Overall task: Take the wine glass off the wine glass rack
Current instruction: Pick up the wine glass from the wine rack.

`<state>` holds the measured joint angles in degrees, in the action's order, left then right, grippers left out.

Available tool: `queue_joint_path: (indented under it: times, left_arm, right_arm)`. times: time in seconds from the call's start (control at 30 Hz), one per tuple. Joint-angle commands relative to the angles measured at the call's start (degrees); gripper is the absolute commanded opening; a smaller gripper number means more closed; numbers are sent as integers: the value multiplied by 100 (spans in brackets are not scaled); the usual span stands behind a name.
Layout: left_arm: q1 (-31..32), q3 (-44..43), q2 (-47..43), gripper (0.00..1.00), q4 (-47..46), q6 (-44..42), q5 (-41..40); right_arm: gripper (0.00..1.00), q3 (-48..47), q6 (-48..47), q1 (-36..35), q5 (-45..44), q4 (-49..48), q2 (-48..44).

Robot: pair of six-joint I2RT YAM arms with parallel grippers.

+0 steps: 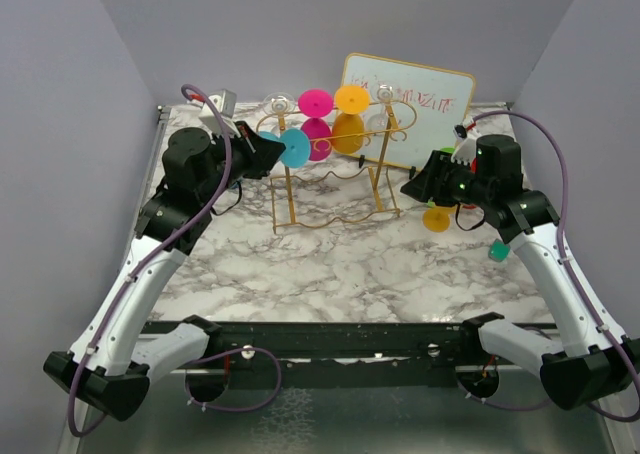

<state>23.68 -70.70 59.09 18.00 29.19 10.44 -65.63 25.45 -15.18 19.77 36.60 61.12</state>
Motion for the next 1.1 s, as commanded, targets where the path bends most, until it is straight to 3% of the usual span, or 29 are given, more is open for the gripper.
queue_joint_path:
  times: [0.0,0.43,1.07]
  left_arm:
    - [-13,-24,-167,0,-126,17,177]
    - [-14,45,-311,0,292,2,458]
    - [-13,216,-564,0,551,276,1317]
  right_arm:
    - [54,-21,-6,-20,35,63,-70]
    - [55,-50,-5,-20,366,-69,-82]
    - [59,234,741,-20,3328,-1907,-50]
